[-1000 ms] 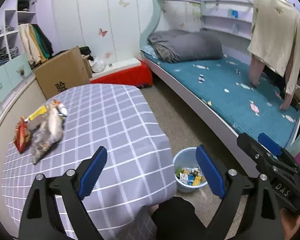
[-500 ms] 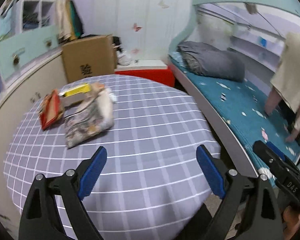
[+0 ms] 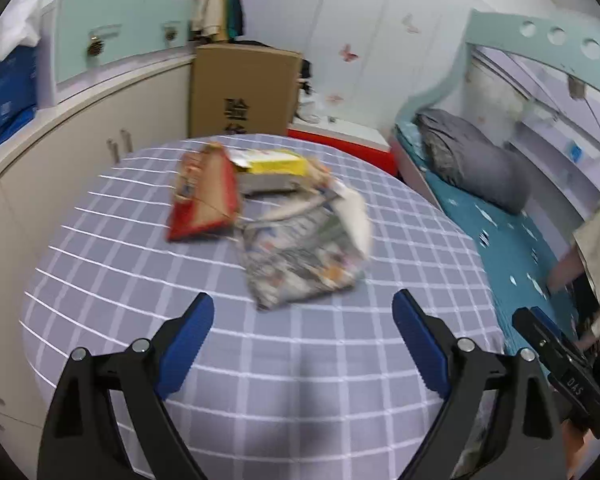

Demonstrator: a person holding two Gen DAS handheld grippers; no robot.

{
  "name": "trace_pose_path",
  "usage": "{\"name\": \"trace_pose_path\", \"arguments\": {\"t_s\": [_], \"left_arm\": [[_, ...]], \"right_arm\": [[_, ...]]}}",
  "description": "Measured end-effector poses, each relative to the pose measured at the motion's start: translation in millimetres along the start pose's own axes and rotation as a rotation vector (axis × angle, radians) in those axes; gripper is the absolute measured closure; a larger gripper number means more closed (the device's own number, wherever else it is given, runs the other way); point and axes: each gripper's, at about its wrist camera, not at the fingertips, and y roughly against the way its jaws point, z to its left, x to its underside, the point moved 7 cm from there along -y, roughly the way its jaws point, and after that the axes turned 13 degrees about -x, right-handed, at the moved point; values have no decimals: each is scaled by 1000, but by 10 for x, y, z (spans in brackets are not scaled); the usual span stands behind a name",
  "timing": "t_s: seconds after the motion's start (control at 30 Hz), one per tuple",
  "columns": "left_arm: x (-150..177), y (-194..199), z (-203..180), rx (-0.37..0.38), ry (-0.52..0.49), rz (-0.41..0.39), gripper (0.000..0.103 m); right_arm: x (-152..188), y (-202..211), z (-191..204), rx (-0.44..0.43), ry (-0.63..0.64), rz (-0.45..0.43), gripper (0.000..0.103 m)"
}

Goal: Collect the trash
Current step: 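Move both open tools back over the table, then grasp the white dropper bottle with the right tool while the left tool grasps a paper scrap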

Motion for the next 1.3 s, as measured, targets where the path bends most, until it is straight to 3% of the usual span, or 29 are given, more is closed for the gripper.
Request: {"name": "trace_pose_path", "arguments": {"t_s": [0.3,0.37,0.5,0.63,0.83,1.0,1.1,1.13,1.17,1.2,1.27,1.3], "left_arm": [[-478,-368,504,-30,65,39,14],[-644,-415,456,-83,-5,12,14],[-899,-598,212,-76,-165,3,14],[-1031,-919,74,-175,-311,15,14],[-1179,-1229,269,-161,-191,60,14],[-1288,-1315,314,-187,-172,49,14],[-1341,-1320,248,-177,-178,39,14],[-1345,-1319,218,-176,-184,39,14],[-1360,-1325,173,-173,-192,37,14],[-1371,-1331,124,-167,-200,38,14],[-1381,-1340,0,-151,-222,41,14],[-1387,-1350,-60,-144,-232,44,14]], "right_arm": [[-429,-596,347,-36,78,43,7],[-506,-732,377,-40,82,56,7],[-691,-1008,390,-30,83,76,7],[-826,-1281,386,-46,58,100,7],[-874,-1770,380,-66,37,183,7],[-848,-2168,331,-59,32,267,10],[-776,-2369,334,-72,30,330,33],[-742,-2421,336,-76,31,353,48],[-703,-2465,337,-88,25,374,56],[-683,-2488,334,-98,18,385,59],[-650,-2511,320,-112,16,396,79],[-651,-2501,303,-122,11,393,79]]}}
